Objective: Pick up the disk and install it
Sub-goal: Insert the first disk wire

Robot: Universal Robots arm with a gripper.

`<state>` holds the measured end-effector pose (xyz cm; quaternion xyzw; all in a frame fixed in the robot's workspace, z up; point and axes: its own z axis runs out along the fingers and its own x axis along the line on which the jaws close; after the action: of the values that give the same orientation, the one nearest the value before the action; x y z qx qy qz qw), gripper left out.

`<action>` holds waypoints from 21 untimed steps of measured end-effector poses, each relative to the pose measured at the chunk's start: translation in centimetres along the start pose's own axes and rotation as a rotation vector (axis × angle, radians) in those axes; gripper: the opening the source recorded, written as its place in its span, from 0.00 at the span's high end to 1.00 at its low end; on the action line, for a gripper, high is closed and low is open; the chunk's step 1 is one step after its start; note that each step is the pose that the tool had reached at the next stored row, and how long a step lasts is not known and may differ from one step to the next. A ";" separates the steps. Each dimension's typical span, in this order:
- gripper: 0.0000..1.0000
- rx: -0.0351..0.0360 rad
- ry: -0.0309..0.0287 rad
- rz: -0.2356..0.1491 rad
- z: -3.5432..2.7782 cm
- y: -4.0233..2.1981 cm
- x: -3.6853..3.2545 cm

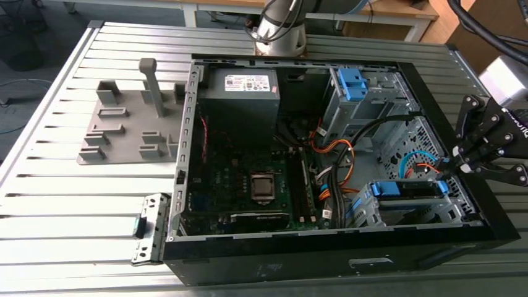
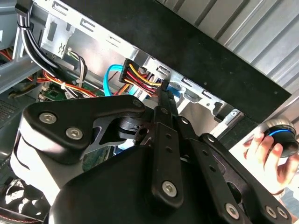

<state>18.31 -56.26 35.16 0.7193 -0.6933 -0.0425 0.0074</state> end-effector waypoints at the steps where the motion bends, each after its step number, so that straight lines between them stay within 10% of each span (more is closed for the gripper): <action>1: 0.89 0.0000 0.0001 0.000 0.00 0.00 0.00; 21: 0.69 0.0000 0.0000 0.000 0.00 0.00 0.00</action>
<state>18.31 -56.25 35.17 0.7193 -0.6933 -0.0426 0.0074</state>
